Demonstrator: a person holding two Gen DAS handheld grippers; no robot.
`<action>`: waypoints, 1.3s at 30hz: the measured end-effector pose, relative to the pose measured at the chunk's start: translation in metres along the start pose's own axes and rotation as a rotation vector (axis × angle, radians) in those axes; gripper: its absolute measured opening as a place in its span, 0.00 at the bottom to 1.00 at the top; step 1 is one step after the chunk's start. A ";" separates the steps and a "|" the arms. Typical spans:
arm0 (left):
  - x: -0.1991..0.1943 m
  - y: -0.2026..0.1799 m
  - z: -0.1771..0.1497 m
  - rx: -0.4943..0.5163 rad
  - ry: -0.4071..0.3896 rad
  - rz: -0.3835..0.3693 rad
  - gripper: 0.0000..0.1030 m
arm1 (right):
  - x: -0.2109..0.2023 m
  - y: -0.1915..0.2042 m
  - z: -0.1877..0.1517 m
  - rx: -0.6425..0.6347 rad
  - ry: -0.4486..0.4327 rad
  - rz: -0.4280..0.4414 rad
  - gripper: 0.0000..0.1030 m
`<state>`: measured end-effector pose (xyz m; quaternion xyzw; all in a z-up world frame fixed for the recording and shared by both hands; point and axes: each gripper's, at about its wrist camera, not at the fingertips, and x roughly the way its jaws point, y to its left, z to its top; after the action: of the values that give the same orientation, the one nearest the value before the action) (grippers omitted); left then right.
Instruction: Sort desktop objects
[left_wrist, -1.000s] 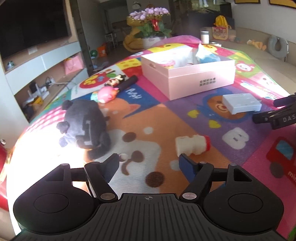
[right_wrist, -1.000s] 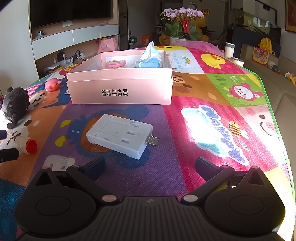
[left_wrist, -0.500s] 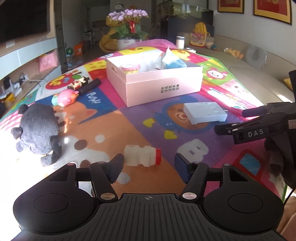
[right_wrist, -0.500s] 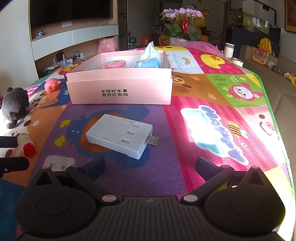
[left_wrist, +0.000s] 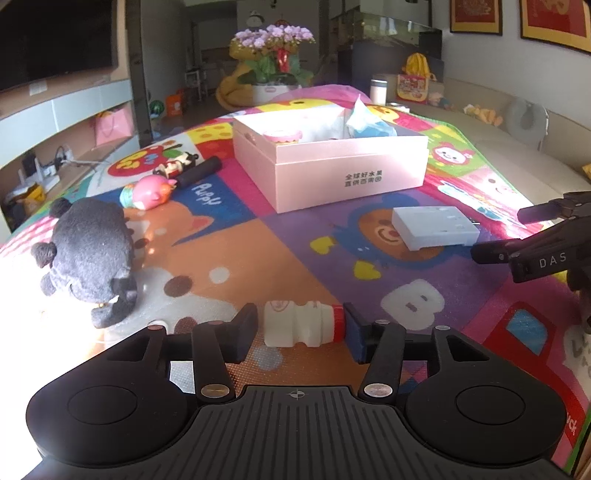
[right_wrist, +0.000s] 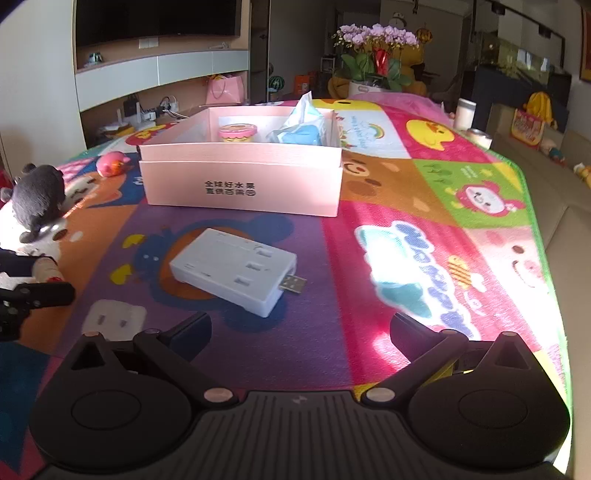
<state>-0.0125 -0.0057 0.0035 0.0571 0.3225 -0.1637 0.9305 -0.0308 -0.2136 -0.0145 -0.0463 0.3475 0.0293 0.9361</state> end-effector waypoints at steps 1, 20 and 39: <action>-0.001 0.002 0.000 -0.011 -0.005 -0.005 0.55 | 0.001 0.000 0.001 -0.015 0.000 -0.027 1.00; -0.004 0.006 -0.001 -0.051 -0.037 -0.002 0.86 | 0.028 0.001 0.041 0.099 0.016 0.068 1.00; -0.005 0.002 -0.001 -0.034 -0.042 0.020 0.84 | 0.025 0.045 0.030 -0.020 0.025 0.108 0.89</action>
<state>-0.0161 -0.0018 0.0057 0.0412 0.3052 -0.1502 0.9395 0.0034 -0.1649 -0.0116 -0.0371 0.3611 0.0824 0.9282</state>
